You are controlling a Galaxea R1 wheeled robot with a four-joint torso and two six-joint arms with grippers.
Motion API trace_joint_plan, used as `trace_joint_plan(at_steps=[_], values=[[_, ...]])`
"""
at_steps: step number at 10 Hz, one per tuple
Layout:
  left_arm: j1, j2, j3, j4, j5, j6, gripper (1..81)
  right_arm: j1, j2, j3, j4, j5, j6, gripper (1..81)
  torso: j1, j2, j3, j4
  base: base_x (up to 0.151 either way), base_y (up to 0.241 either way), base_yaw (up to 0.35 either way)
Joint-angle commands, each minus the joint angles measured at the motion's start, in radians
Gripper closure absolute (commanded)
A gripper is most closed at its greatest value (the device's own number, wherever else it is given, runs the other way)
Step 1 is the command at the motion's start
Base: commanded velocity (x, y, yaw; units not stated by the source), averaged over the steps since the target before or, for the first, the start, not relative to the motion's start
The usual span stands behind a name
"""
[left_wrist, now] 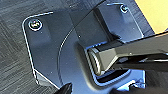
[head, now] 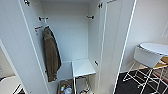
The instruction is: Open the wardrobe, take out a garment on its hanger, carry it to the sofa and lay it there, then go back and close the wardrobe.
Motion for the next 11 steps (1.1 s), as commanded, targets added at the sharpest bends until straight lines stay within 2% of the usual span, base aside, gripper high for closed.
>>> trace_joint_plan(at_steps=[1, 7, 11], values=[[-0.037, -0.004, -0.002, -0.005, 0.034, 0.001, 1.0, 0.034, 0.011, 0.005, -0.013, -0.05, -0.004, 1.0, 0.001, 0.0, 0.0, 0.0, 0.0, 0.0, 0.333], [-0.037, -0.001, 0.0, -0.004, 0.033, 0.001, 1.0, 0.032, 0.01, 0.005, -0.013, -0.05, -0.004, 1.0, 0.001, 0.0, 0.0, 0.0, 0.0, 0.0, 0.317], [-0.039, -0.001, 0.0, -0.005, 0.033, 0.001, 1.0, 0.032, 0.01, 0.005, -0.012, -0.05, -0.004, 1.0, 0.001, 0.0, 0.0, 0.0, 0.0, 0.0, 0.207]])
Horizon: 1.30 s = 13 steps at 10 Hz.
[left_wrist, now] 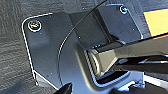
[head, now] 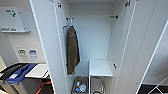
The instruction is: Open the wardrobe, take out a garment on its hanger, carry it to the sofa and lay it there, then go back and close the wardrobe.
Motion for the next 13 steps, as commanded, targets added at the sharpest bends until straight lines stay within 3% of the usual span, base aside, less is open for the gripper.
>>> trace_joint_plan(at_steps=[1, 6, 7, 9, 10, 11, 12, 13], values=[[-0.039, -0.002, 0.001, -0.005, 0.036, 0.001, 1.0, 0.032, 0.009, 0.005, -0.013, -0.05, -0.004, 1.0, 0.001, 0.0, 0.0, 0.0, 0.0, 0.0, 0.093], [-0.039, 0.007, -0.002, -0.018, 0.042, -0.006, 1.0, 0.037, 0.009, 0.004, -0.013, -0.051, -0.003, 1.0, 0.001, 0.0, 0.0, 0.0, 0.0, 0.0, 0.0], [-0.04, 0.009, -0.002, -0.087, 0.046, -0.077, 1.0, 0.039, 0.009, 0.004, -0.013, -0.051, -0.004, 1.0, 0.001, 0.0, 0.0, 0.0, 0.0, 0.0, 0.0], [-0.023, -0.002, -0.002, -0.14, 0.066, -0.114, 1.0, 0.043, 0.008, 0.004, -0.013, -0.053, -0.004, 1.0, 0.001, 0.0, 0.0, 0.0, 0.0, 0.0, 0.0], [-0.023, 0.013, 0.0, -0.166, 0.188, -0.089, 1.0, 0.045, 0.009, 0.004, -0.013, -0.053, -0.004, 1.0, 0.001, 0.0, 0.0, 0.0, 0.0, 0.0, 0.0], [-0.023, 0.029, -0.003, -0.205, 0.236, -0.032, 1.0, 0.046, 0.011, 0.004, -0.013, -0.053, -0.004, 1.0, 0.001, 0.0, 0.0, 0.0, 0.0, 0.0, 0.0], [-0.025, 0.041, -0.005, -0.34, 0.255, 0.167, 1.0, 0.043, 0.012, 0.004, -0.013, -0.053, -0.004, 1.0, 0.001, 0.0, 0.0, 0.0, 0.0, 0.0, 0.0], [-0.031, 0.044, -0.002, -0.536, 0.255, 0.433, 1.0, 0.039, 0.011, 0.004, -0.013, -0.053, -0.004, 1.0, 0.001, 0.0, 0.0, 0.0, 0.0, 0.0, 0.0]])
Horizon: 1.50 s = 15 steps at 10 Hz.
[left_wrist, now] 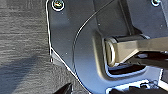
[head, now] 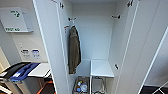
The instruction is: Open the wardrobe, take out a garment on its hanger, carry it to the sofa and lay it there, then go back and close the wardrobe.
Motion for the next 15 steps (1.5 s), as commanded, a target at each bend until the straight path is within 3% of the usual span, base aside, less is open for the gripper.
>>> trace_joint_plan(at_steps=[1, 2, 3, 12, 15], values=[[-0.039, 0.019, 0.004, -0.571, 0.06, 0.645, 1.0, 0.029, 0.01, 0.006, -0.013, -0.051, -0.004, 1.0, 0.001, 0.0, 0.0, 0.0, 0.0, 0.0, 0.0], [-0.043, 0.021, 0.004, -0.74, 0.06, 0.805, 1.0, 0.028, 0.008, 0.005, -0.011, -0.051, -0.003, 1.0, 0.001, 0.0, 0.0, 0.0, 0.0, 0.0, 0.0], [-0.046, 0.026, 0.004, -0.844, 0.06, 0.882, 1.0, 0.026, 0.008, 0.003, -0.011, -0.053, -0.001, 1.0, 0.001, 0.0, 0.0, 0.0, 0.0, 0.0, 0.0], [-0.075, 0.017, -0.003, -0.854, 0.057, 0.907, 1.0, 0.039, 0.006, 0.002, -0.002, -0.096, 0.003, 1.0, 0.001, 0.0, 0.0, 0.0, 0.0, 0.0, 0.0], [-0.075, 0.019, -0.002, -0.854, 0.057, 0.907, 1.0, 0.035, 0.008, 0.005, -0.002, -0.094, 0.003, 1.0, 0.001, -0.002, 0.001, 0.0, 0.078, 0.0, 0.0]])
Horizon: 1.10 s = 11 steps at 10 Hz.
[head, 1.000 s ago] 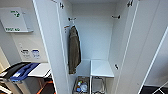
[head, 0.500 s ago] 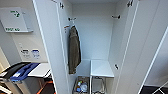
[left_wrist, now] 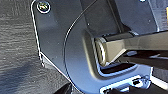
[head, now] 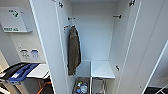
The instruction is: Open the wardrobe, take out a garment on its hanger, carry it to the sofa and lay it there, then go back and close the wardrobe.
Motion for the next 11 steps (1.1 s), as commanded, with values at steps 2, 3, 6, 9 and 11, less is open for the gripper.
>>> trace_joint_plan(at_steps=[2, 3, 6, 9, 11], values=[[-0.046, -0.001, -0.001, -0.009, 0.055, 0.005, 1.0, 0.045, 0.008, 0.006, -0.009, -0.05, -0.003, 1.0, 0.001, 0.0, 0.0, 0.0, 0.096, 0.0, 0.0], [-0.046, -0.001, -0.001, -0.009, 0.055, 0.007, 1.0, 0.045, 0.008, 0.006, -0.011, -0.05, -0.004, 1.0, 0.0, 0.0, 0.0, 0.0, 0.104, 0.0, 0.0], [-0.046, -0.001, -0.001, -0.009, 0.055, 0.007, 1.0, 0.041, 0.008, 0.007, -0.015, -0.049, -0.007, 1.0, 0.001, 0.0, 0.0, 0.0, 0.111, 0.0, 0.0], [-0.046, 0.0, -0.001, -0.009, 0.055, 0.007, 1.0, 0.037, 0.008, 0.007, -0.015, -0.041, -0.007, 1.0, 0.0, 0.0, 0.0, 0.0, 0.111, 0.0, 0.0], [-0.046, -0.001, 0.007, -0.009, 0.055, 0.005, 1.0, 0.037, 0.008, 0.007, -0.014, -0.041, -0.007, 1.0, 0.0, 0.0, 0.0, 0.0, 0.111, 0.0, 0.0]])
